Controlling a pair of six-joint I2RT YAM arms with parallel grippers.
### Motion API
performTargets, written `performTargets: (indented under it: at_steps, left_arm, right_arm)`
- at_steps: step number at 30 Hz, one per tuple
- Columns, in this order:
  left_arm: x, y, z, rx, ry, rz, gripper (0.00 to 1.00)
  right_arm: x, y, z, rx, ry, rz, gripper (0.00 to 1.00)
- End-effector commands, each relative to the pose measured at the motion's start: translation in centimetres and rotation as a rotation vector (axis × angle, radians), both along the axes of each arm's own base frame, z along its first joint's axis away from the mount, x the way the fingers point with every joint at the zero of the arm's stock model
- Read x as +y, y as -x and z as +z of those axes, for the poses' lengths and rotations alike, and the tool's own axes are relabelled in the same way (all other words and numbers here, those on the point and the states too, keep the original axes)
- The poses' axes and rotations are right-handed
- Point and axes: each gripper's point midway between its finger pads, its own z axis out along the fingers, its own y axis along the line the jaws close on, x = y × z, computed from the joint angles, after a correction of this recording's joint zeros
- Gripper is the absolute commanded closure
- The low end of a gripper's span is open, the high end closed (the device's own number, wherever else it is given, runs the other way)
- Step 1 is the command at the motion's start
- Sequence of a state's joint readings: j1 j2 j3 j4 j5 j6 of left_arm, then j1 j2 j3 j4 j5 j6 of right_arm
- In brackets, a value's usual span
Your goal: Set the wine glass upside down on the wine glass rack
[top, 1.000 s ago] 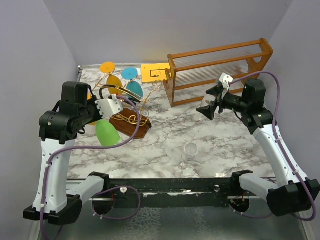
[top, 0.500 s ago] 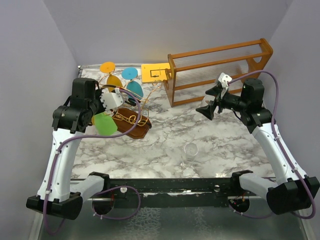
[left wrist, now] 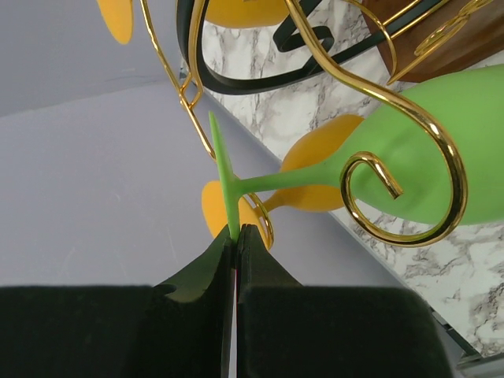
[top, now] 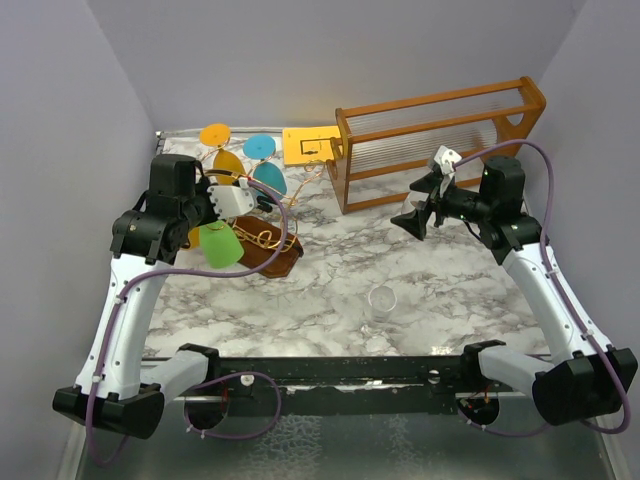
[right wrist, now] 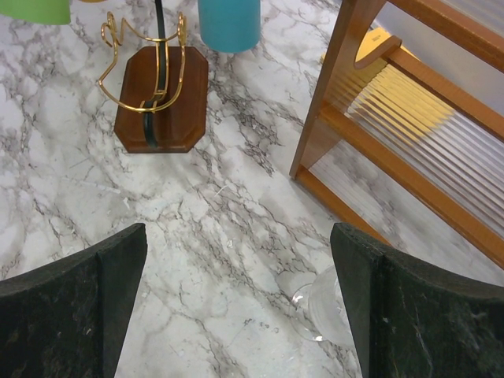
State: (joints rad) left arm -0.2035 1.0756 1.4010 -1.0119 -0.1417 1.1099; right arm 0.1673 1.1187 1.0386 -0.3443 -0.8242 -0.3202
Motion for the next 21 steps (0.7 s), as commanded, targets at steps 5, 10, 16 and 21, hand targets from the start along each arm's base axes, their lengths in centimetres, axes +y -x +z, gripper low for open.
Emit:
performTargets:
  at_steps: [5,10,16,21]
  left_arm:
    - [-2.0,-0.8,0.2,-0.026,0.06,-0.08,1.0]
    - [-3.0,-0.9,0.1,-0.025,0.093,-0.115,1.0]
    - [-4.2,-0.5,0.0,-0.003,0.133,-0.167,1.0]
    - [-4.4,-0.1,-0.2,0.013,0.128,-0.182,1.0]
  right_arm:
    - [0.2,0.0,-0.3,-0.001,0.005,0.02,0.0]
    - [0.2,0.1,-0.3,0.001,0.005,0.021,0.0]
    - [0.2,0.0,-0.4,0.004,0.005,0.019,0.0]
    - [0.2,0.0,-0.4,0.005,0.006,0.018,0.0]
